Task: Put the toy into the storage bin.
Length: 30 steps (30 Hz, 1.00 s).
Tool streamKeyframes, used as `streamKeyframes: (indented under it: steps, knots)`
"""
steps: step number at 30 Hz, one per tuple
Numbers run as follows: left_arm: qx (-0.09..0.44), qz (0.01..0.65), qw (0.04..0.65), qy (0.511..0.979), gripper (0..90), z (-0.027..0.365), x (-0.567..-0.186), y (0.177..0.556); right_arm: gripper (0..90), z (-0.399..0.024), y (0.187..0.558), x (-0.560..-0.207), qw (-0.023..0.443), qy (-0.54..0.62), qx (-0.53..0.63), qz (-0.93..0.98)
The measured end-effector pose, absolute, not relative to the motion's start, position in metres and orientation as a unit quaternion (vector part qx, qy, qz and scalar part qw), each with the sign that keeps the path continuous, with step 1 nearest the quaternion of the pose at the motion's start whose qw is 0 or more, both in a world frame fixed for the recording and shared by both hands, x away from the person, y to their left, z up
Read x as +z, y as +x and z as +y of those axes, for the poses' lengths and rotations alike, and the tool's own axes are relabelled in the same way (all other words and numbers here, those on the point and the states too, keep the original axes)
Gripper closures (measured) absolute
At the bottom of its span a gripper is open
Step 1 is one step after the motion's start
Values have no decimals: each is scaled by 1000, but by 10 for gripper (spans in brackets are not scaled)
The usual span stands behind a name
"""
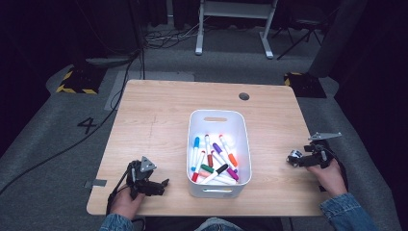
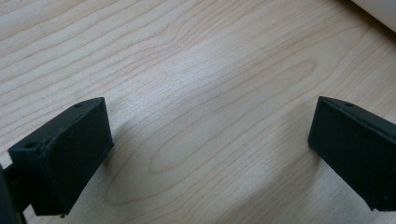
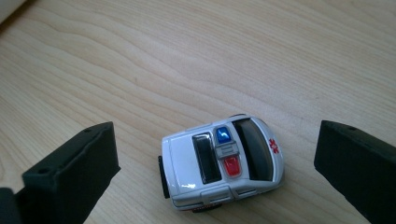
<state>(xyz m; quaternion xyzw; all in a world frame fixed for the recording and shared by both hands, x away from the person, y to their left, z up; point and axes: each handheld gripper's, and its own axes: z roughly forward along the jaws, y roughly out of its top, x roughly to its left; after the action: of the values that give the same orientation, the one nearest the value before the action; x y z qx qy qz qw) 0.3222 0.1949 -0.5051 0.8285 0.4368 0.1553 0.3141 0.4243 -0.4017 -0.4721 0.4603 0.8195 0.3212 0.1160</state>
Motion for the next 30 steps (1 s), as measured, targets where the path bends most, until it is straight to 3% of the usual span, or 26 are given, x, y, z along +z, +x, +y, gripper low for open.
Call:
streamKeyframes:
  steps: [9,12,21,30]
  knots:
    - [155,437,314,828,0,195,-505,322,38,-400,425,-487,103,459,309,826]
    - [155,437,314,829,0,195,-505,322,54,-399,425,-489,118,448,296,835]
    - [155,437,314,829,0,195,-505,322,230,-396,419,-485,142,422,273,853]
    - [155,437,314,829,0,195,-505,322,242,-394,417,-485,146,425,270,851]
